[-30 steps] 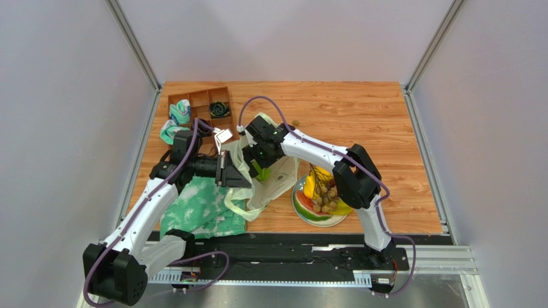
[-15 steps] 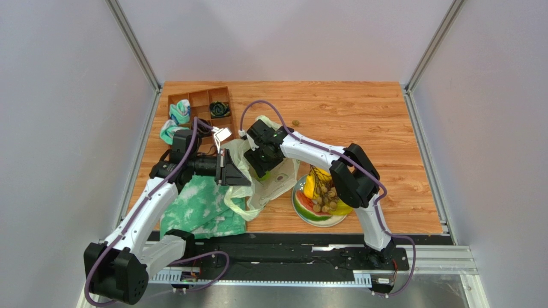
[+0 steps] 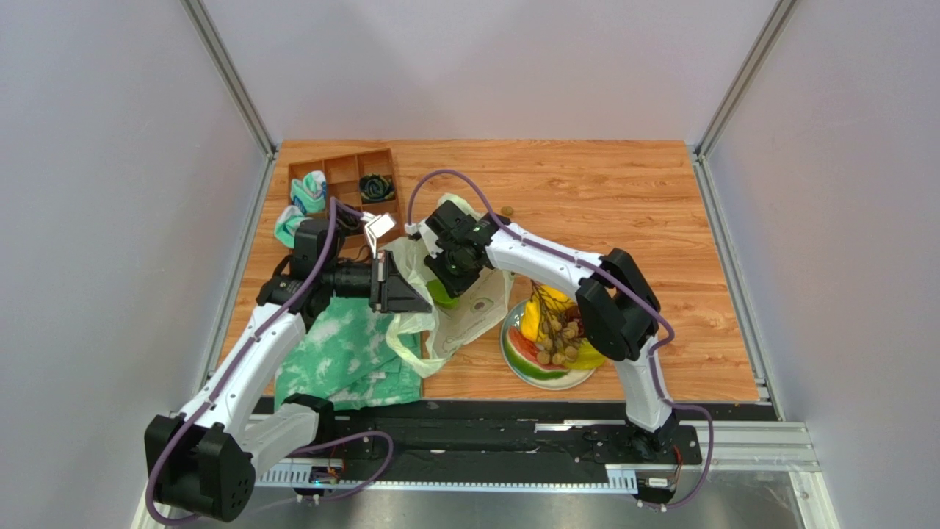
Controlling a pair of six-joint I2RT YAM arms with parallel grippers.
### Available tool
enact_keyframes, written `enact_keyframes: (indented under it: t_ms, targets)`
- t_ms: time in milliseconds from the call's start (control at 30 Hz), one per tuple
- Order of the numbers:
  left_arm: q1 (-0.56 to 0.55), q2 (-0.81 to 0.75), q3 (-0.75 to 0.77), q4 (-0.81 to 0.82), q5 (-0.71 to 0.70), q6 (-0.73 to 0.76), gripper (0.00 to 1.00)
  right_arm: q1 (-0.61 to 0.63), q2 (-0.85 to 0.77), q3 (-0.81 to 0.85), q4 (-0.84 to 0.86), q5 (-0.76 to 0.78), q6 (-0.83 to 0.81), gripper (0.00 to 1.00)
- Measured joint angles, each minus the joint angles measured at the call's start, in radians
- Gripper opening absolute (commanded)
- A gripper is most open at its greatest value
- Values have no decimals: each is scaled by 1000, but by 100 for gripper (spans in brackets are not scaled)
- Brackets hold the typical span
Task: Take the fake fruits out of the plastic bag
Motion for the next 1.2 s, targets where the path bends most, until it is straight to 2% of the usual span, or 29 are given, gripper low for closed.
enact_keyframes:
  t_ms: [267,300,367,500,567,700,900,1067,1200]
  targets:
    - [0,35,34,46,-34,-11,0,-1,-181,-17,-63,-64,-80,4]
    - [1,39,43,46,-42,-11,0,-2,-208,-21,-72,-72,-95,0]
    - [3,45,58,54,-56,-10,0,-5,-258,-40,-93,-86,-120,0]
    - [9,61,72,76,-71,-10,0,-6,-335,-87,-118,-102,-145,51]
    - [10,64,72,74,-79,-10,0,-6,-331,-93,-119,-104,-151,61]
    - [13,62,72,58,-82,0,0,-6,-267,-90,-114,-84,-163,73]
    - [14,14,45,10,-67,32,0,-6,-121,-77,-115,-68,-155,77]
    - [18,-76,-32,-54,-45,70,0,-6,-64,-51,-116,-73,-140,81]
    - [34,-111,-67,-93,-39,92,0,-6,-29,-22,-105,-90,-137,91]
